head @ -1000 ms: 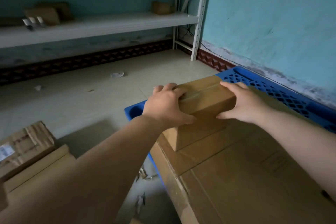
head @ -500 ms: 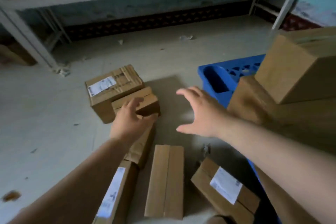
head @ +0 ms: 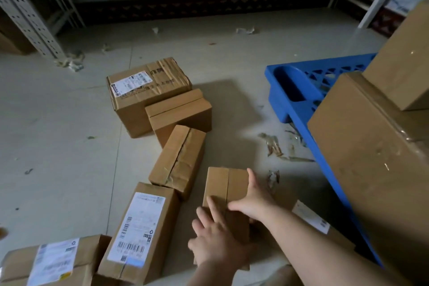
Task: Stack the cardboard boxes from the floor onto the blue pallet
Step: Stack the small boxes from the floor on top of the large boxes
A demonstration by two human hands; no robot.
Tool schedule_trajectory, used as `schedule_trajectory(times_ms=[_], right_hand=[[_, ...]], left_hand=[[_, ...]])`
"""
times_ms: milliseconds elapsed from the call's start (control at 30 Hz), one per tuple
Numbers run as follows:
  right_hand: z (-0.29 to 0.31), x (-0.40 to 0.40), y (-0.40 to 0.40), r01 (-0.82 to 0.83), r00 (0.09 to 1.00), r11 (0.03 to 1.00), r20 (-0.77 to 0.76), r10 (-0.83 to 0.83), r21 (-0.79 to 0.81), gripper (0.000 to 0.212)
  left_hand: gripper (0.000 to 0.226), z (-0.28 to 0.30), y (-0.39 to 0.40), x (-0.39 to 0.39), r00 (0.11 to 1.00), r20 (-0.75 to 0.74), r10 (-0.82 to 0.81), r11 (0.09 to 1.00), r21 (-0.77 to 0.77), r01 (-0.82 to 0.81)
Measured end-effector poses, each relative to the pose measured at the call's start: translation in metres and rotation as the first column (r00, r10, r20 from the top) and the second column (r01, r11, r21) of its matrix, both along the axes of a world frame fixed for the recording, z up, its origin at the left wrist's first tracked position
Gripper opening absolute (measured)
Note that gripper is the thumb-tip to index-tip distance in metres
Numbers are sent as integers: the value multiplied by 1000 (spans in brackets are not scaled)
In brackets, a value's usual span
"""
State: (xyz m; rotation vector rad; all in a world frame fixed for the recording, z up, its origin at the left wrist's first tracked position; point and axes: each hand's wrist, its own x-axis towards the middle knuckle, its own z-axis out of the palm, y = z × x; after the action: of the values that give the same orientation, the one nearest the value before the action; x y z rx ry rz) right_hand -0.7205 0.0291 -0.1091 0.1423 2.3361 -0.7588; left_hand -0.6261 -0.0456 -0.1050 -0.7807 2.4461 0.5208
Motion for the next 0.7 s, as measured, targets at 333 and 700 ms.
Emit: schedule_trajectory(times_ms=[333, 700], right_hand=[[94, -46, 12, 36, 950, 961, -288, -118, -273, 76], [299, -88, 76, -173, 718, 811, -635, -284, -559, 62]], left_hand=[[115, 97, -48, -46, 927, -308, -215, 973, 17, 232], [83, 332, -59, -137, 600, -609, -518, 794, -81, 603]])
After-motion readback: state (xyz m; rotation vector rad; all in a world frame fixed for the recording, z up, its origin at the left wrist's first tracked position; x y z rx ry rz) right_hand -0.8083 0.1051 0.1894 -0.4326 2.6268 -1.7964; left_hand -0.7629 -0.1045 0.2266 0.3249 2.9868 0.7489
